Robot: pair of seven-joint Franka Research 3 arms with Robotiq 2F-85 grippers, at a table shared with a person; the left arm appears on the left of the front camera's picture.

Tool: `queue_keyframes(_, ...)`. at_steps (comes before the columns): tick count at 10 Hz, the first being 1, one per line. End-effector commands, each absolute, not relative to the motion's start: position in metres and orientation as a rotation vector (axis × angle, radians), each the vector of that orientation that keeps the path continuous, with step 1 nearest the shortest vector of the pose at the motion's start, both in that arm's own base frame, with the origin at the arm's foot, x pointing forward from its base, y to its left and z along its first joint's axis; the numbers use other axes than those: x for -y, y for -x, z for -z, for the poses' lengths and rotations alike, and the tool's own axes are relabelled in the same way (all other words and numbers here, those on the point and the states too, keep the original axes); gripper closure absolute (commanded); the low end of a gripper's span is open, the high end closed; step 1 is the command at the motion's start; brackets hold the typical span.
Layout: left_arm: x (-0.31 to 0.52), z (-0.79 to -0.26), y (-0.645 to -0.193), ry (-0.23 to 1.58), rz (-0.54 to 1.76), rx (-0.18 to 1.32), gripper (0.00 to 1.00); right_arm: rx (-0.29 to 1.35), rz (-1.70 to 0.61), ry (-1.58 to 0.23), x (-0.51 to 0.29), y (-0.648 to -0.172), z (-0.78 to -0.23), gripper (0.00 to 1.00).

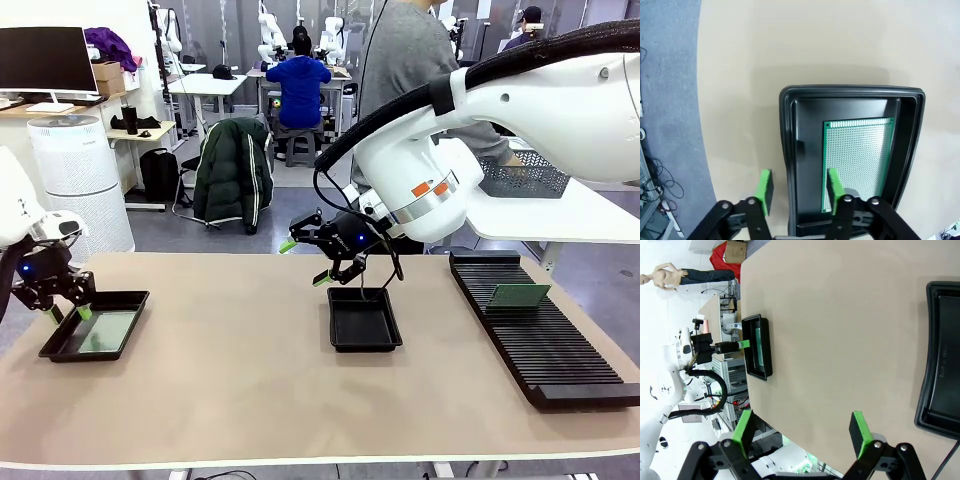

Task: Inspect and transfer BCBs to ESD trays.
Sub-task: Pick up the ESD tray and place it on the left side of the table.

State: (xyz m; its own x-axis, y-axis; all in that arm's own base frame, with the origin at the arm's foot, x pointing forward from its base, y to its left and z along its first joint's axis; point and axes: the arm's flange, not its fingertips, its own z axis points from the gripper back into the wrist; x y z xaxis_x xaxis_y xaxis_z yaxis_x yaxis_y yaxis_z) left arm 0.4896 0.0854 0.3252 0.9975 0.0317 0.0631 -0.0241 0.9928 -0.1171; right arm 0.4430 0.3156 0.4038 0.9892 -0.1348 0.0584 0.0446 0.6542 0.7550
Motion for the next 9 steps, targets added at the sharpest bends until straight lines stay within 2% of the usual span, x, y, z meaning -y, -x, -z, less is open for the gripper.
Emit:
queue_keyframes(1, -0.084, -0.34, -0.485, 0.12, -0.026, 0.06, 0.06, 0.119, 0.123, -0.842, -0.318, -0.442, -0.406, 0.0)
queue_keyframes(2, -0.083, -0.346, -0.484, 0.109, -0.028, 0.063, 0.0, 0.119, 0.123, -0.842, -0.318, -0.442, -0.406, 0.0)
queue_keyframes(9, -0.055, -0.44, -0.472, 0.05, -0.021, 0.061, 0.0, 0.119, 0.123, -0.842, -0.318, -0.442, -0.406, 0.0)
